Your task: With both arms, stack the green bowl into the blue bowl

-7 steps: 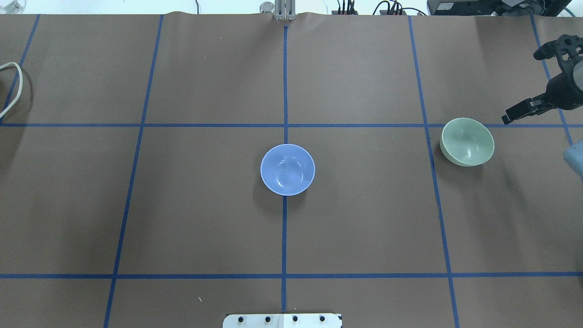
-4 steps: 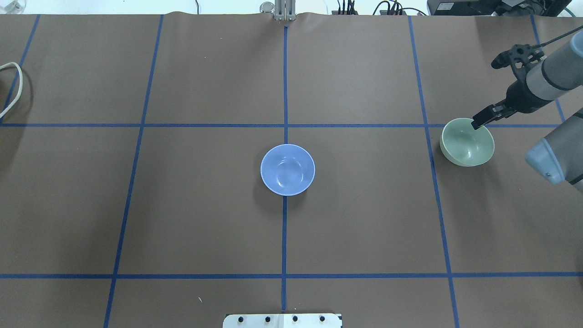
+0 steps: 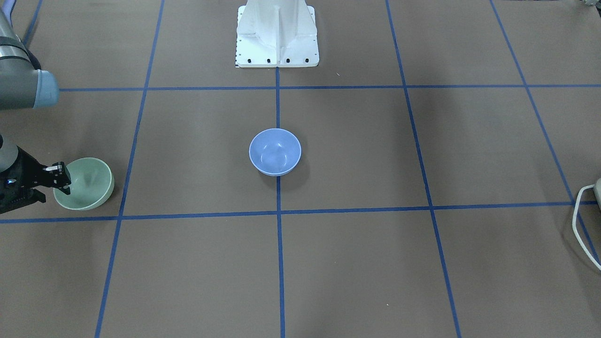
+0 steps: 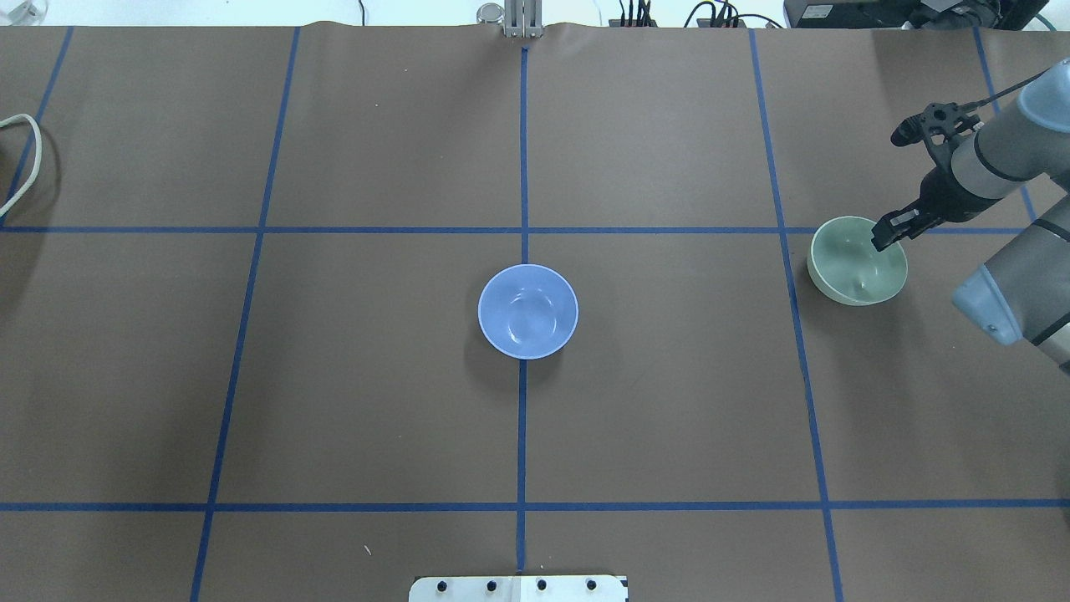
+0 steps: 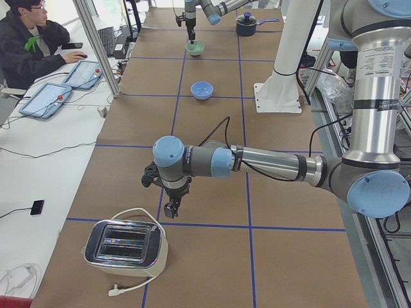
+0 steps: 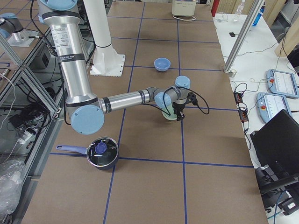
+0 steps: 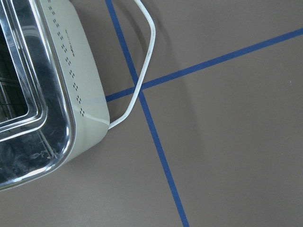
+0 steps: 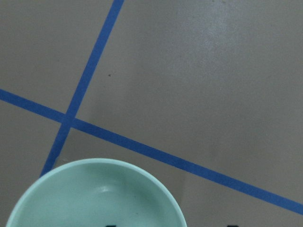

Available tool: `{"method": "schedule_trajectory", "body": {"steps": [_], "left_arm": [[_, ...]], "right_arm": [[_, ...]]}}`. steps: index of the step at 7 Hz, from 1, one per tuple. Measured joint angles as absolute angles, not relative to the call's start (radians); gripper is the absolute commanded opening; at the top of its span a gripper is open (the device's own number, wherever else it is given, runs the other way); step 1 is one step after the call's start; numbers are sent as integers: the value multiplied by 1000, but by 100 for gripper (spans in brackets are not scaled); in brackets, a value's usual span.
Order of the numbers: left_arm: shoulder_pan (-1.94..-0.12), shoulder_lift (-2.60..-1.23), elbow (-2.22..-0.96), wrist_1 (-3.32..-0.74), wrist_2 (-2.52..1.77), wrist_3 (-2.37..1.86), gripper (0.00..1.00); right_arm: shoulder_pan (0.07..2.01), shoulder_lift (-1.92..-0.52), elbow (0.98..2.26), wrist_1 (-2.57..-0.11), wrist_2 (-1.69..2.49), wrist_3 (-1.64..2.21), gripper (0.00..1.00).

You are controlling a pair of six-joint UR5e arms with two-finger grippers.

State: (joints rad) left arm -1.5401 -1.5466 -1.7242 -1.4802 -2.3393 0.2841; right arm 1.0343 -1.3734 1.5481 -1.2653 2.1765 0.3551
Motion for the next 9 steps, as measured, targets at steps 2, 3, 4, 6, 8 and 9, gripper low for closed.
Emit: {"method": "schedule_trajectory", "body": {"steps": [2, 3, 4, 6, 8, 9], "left_arm": [[-1540, -1546, -1724, -1480, -2339, 284, 98], [-1540, -1546, -1724, -1480, -2339, 284, 98], [-1540, -1546, -1724, -1480, -2339, 284, 98], [-1540, -1546, -1724, -1479, -2339, 283, 98], [-1540, -1541, -1722, -1471, -2340, 260, 98], [-1540, -1536, -1722, -1470, -2343, 218, 98]], "right_arm": [[1034, -1374, 1534, -1266, 2178, 356, 3], [1034, -1374, 1528, -1266, 2180, 356, 0], [1034, -1374, 1528, -1266, 2181, 358, 0], [1037, -1362, 1529, -1267, 2209, 365, 0], [1068, -1344, 1535, -1268, 2283, 387, 0], [1088, -1323, 1541, -1268, 2329, 443, 0]]}}
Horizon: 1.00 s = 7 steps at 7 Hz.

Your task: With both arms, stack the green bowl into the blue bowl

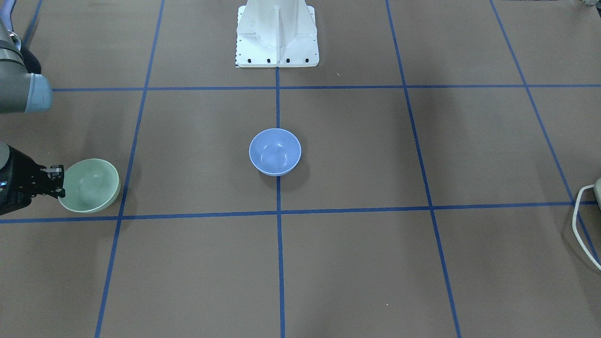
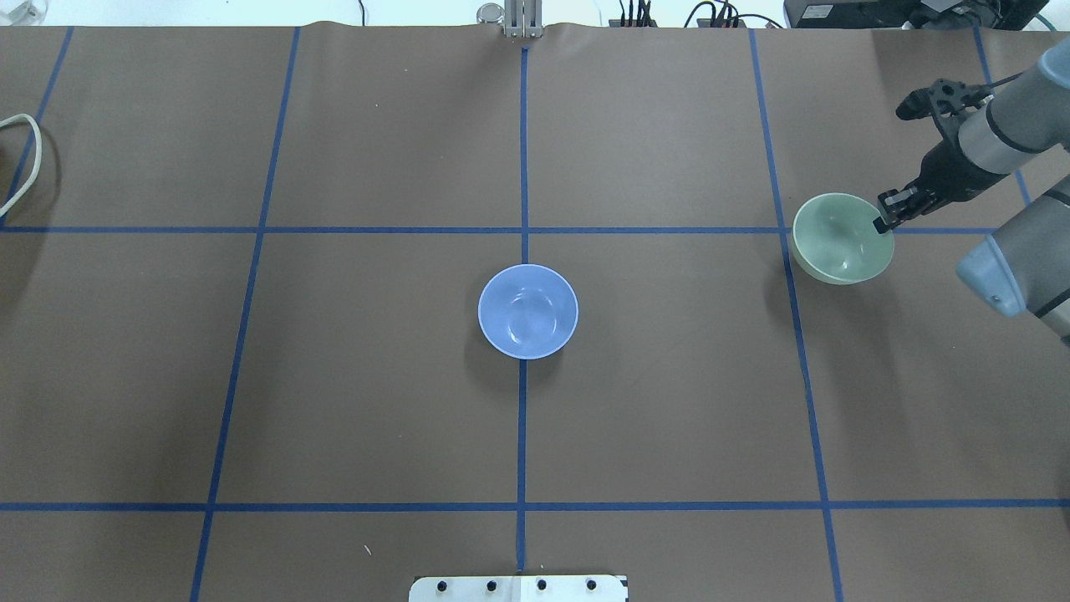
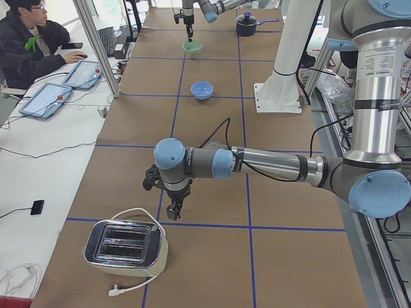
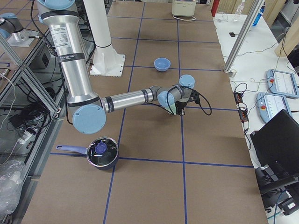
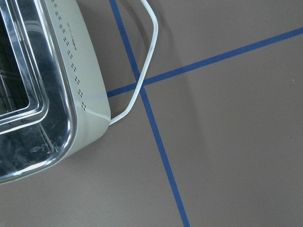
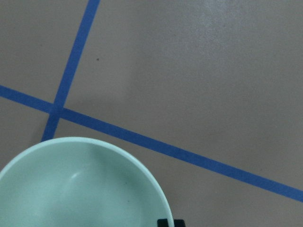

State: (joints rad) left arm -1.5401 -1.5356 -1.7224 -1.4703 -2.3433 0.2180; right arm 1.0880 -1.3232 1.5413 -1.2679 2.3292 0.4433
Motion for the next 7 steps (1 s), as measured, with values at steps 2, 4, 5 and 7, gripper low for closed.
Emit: {"method": "schedule_trajectory", "body": {"steps": [2, 4, 5, 7], "left_arm": [[-1541, -1522, -1726, -1472, -2346, 92, 98], [-1541, -1507, -1738, -1480, -2347, 36, 98], [-1541, -1504, -1742, -1482, -2347, 30, 98], [-1540, -1502, -1744, -1483, -2347, 27, 98]], "right_arm": [[1090, -1266, 1598, -1266, 2377, 655, 0], [1000, -1199, 1707, -1271, 2329, 935, 0], [916, -1155, 1751, -1277, 2256, 1077, 0], [735, -1030, 1779, -1353, 2060, 1287, 0]]}}
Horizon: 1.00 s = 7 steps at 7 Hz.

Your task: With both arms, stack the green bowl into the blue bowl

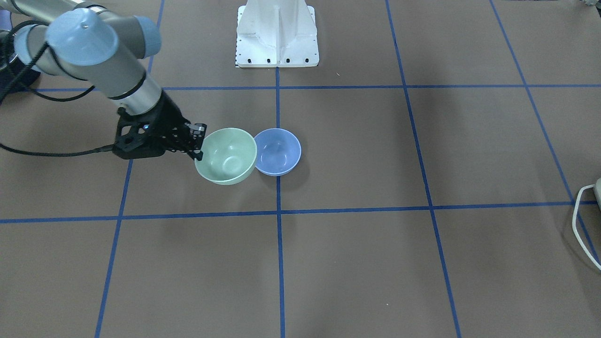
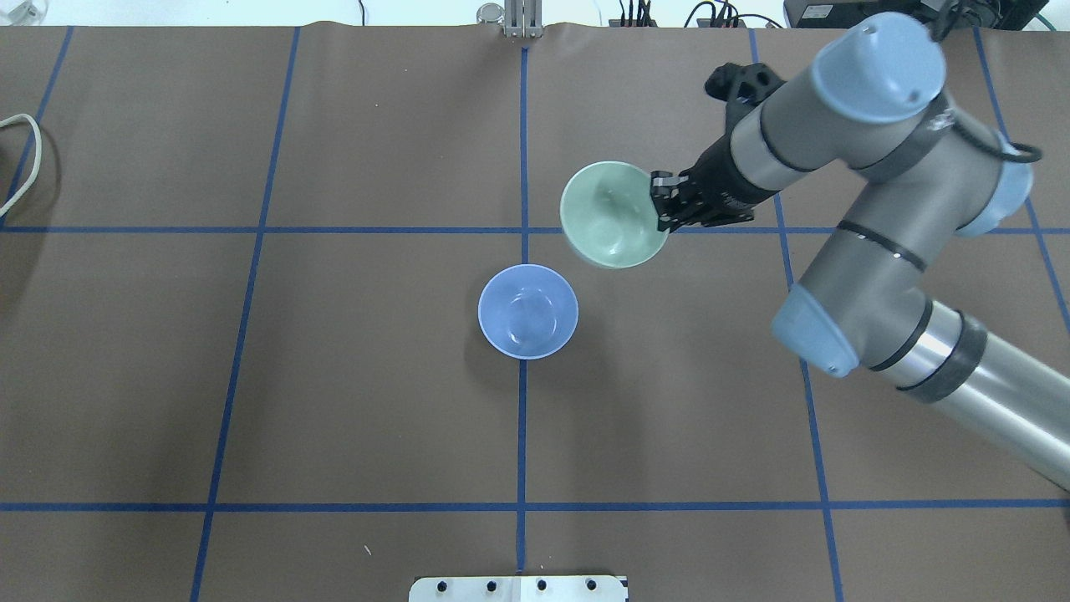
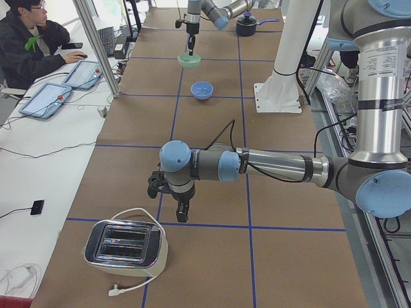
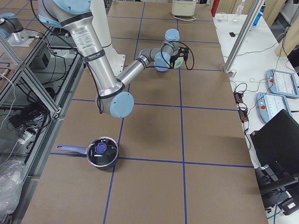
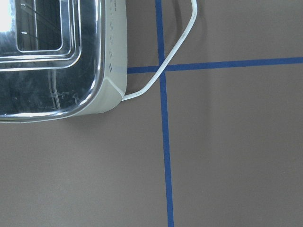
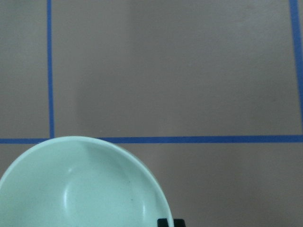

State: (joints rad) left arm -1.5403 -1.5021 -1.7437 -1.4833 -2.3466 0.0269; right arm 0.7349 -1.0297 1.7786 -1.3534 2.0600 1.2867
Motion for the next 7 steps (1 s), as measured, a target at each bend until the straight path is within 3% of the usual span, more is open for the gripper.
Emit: {"method": "schedule_trajectory", "body": {"steps": [2, 7], "left_arm": [[-1540, -1502, -1742, -1483, -2347, 26, 98], [-1539, -1502, -1743, -1483, -2347, 25, 98]], "right_arm": [[600, -916, 1779, -1506, 1926, 1363, 0], [506, -921, 1719, -1535, 1822, 1368, 0]]}}
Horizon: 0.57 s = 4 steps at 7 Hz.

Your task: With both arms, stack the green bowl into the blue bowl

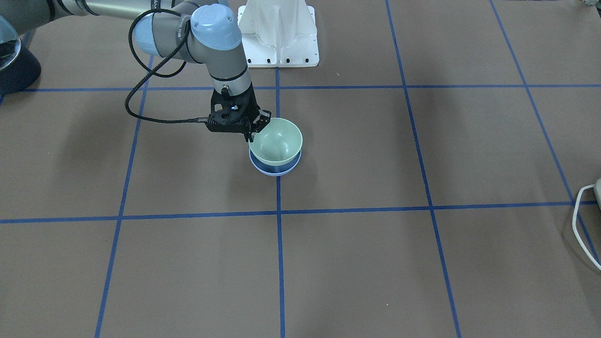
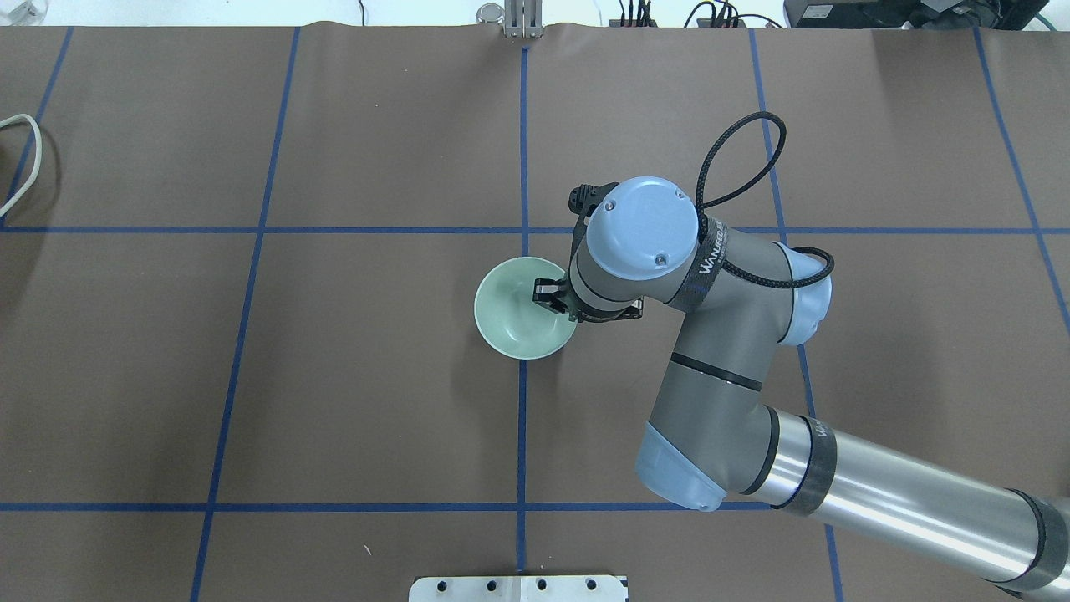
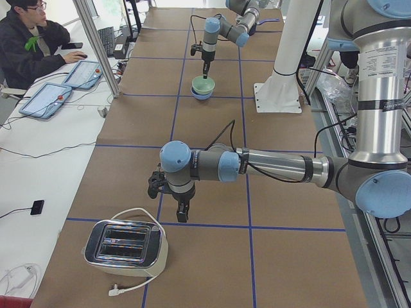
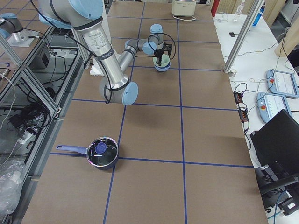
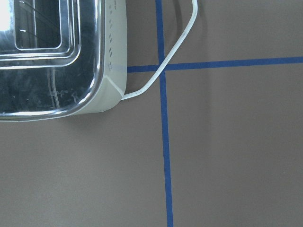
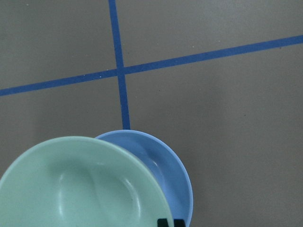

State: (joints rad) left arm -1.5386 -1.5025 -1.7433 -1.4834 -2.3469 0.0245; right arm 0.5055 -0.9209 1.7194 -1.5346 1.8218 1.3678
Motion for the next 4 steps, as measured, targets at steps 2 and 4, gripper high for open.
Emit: {"method": "schedule_trajectory", "body": {"steps": [2, 4], "left_arm": [[-1539, -1503, -1744, -1483, -2347, 25, 98], [-1539, -1503, -1744, -1483, -2347, 25, 98]], "right_arm": [[505, -922, 1708, -1527, 1821, 1365, 0], [505, -925, 1667, -1442, 1822, 1370, 0]]}}
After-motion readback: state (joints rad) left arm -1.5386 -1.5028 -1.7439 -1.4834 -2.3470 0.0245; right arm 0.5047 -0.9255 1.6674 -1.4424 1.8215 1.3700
